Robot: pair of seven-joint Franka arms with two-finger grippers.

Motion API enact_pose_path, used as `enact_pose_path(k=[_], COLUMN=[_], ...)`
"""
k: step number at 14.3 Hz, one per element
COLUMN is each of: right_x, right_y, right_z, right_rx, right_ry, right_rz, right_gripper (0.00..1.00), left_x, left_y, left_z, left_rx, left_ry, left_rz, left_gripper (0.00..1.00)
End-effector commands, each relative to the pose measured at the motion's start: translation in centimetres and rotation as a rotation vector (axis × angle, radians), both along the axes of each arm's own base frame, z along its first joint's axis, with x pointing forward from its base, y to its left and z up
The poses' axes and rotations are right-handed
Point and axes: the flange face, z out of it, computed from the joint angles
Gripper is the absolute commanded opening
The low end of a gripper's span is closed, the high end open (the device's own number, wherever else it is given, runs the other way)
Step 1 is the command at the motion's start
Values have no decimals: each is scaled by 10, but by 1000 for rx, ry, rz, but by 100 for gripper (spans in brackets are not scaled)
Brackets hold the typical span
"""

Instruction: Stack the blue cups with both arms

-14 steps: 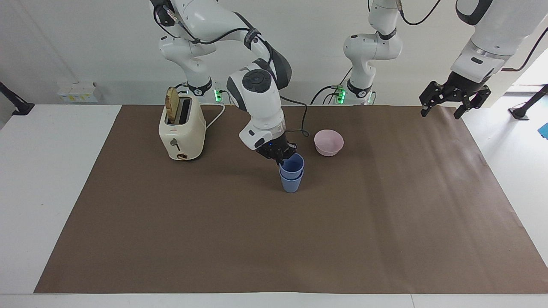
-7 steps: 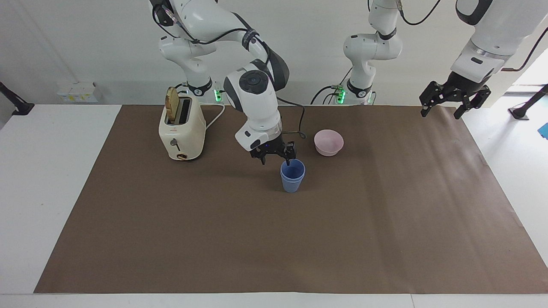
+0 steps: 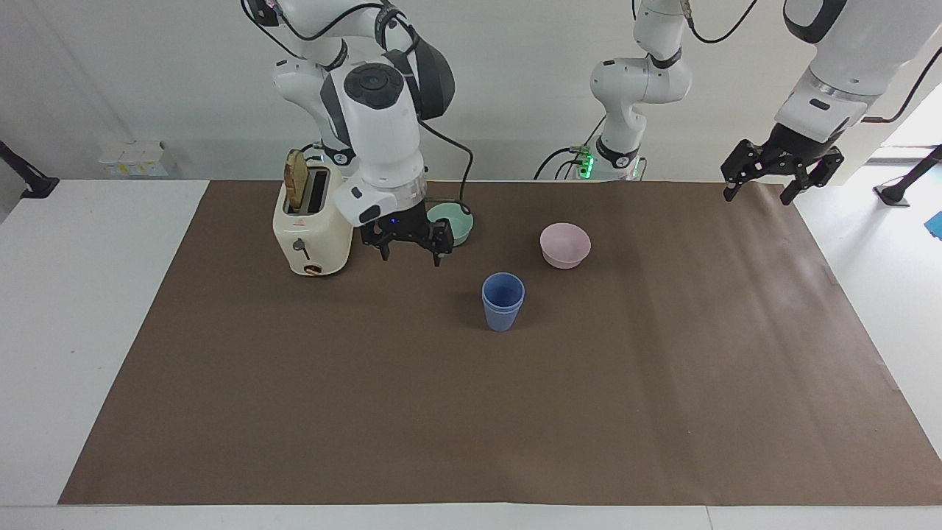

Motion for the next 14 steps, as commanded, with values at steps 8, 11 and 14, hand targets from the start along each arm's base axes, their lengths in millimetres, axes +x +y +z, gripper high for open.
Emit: enact_pose_path(k=[8, 11, 14], right_x=[-27, -34, -37], right_y=[-139, -169, -162], right_z=[90, 83, 73], right_rx=[37, 61, 60], right_ry=[42, 3, -5], right_rz=[28, 41, 50], right_gripper=[100, 100, 100], left_x=[-8, -8, -8], left_y=[2, 2, -5], left_z=[1, 1, 2], left_rx=[-14, -14, -14], left_ry=[7, 7, 6], left_rz=[13, 13, -1], left_gripper=[100, 100, 100])
